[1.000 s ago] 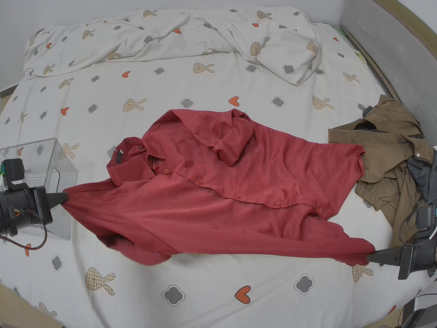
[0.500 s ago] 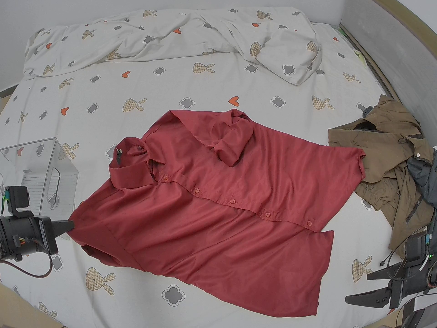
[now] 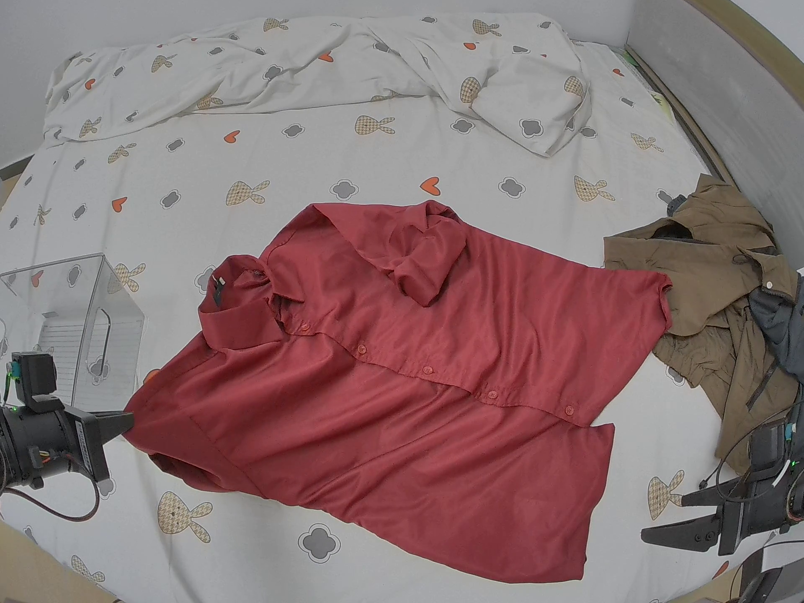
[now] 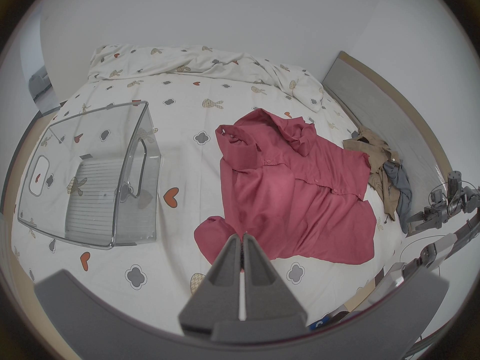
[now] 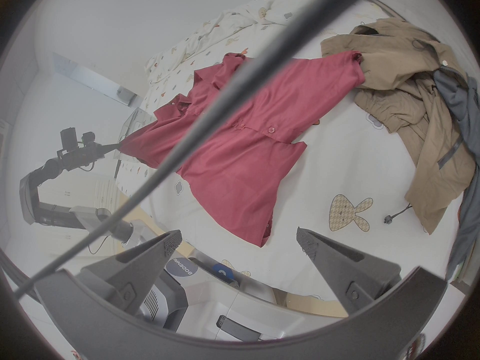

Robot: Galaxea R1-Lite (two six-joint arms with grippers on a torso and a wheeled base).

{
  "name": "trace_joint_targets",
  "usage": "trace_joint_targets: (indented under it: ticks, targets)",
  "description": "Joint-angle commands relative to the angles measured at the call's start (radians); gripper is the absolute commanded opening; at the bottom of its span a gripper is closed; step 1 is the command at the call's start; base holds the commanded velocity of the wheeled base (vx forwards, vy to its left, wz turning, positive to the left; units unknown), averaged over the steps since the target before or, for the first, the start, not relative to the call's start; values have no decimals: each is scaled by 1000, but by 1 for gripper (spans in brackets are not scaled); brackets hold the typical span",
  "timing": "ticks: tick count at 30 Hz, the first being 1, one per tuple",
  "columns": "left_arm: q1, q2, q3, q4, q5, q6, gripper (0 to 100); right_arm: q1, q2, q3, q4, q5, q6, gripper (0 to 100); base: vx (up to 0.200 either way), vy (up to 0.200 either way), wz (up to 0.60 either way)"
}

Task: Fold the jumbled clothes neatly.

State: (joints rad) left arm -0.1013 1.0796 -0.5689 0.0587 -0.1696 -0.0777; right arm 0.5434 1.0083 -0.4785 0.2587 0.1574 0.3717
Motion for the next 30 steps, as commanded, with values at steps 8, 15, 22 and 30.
trace_joint_targets:
  ticks: [8,15,22,30]
  targets:
    - [9,22,-43,-8,4,-17,100,-10,58,-2,-4,1,3,100,0,0,0]
    - [22,31,-135,-10,56,-27,100,-85,196,14,-75,8,3,100,0,0,0]
    - [15,17,-209,-8,47,-86,100,-120,395,141,-411,117,3,100,0,0,0]
    - [9,-55,-238,0,-196,-162,100,-148,630,271,-717,215,-10,100,0,0,0]
